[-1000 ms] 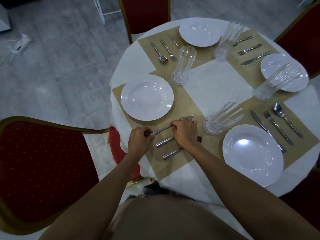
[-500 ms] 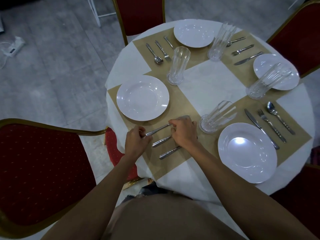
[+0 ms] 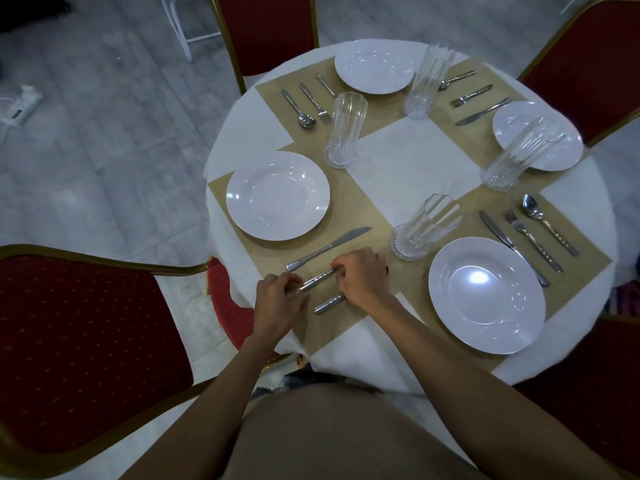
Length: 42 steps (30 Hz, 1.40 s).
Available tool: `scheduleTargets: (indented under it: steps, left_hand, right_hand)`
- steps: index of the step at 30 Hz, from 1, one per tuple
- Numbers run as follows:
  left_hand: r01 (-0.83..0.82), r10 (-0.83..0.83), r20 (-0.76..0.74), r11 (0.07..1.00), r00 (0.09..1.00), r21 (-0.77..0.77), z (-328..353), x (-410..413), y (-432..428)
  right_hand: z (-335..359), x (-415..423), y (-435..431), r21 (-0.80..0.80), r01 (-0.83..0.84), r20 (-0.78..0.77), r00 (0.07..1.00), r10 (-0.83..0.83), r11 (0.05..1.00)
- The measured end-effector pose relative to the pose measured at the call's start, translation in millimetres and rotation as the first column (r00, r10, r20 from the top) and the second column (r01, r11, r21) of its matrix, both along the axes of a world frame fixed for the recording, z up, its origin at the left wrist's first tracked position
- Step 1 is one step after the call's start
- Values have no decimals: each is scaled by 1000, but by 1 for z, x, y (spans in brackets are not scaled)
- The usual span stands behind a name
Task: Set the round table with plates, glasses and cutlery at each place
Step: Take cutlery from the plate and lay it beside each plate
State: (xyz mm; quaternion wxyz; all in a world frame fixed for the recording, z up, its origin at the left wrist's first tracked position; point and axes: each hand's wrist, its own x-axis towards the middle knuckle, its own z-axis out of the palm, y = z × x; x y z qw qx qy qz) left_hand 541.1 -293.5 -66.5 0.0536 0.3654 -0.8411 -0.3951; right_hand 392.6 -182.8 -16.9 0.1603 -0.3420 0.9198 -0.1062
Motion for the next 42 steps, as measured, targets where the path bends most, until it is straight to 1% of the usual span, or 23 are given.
scheduleTargets:
  steps: [7,18,22,27,33,35,38,40,42]
  left_hand:
    - [-9,10,37,999,999,-38,1,-1,2]
    - [-15,16,40,999,999,-41,-1,-2,1]
    - [-39,40,16,998,999,-53,0,-2,1]
    - [-27,29,33,999,999,-43,-1,-2,0]
    - [-14,14,34,1000,999,-17,-2,-2,-2]
    - [-19,19,2,1000,1000,23,-1,-1,-5]
    - [-73,77,-41,994,996,82,2,-2,-11]
    - [-95,97,-34,994,995,49,4,-6,-19]
    - [-68,68,-7,998,998,-3,5,-13,-27]
  right_hand:
    - [-2,2,-4,27,-23,-31,999,24,999]
    - [-2,1,-8,34,-68,-22,997,69,997]
    - [-4,0,-8,17,-62,-13,998,62,998]
    - [-5,0,-8,11,-66,-21,998,66,998]
    - [-9,-1,-7,-8,-58,-12,998,58,998]
    - [-9,-2,-8,-21,-40,-11,999,40,999]
    - [-7,-6,-12,-57,-17,-49,999,15,998]
    - [-5,-11,-18,-75,-11,-81,997,5,997]
    - [-2,-17,-24,-41,-24,-96,995,20,999]
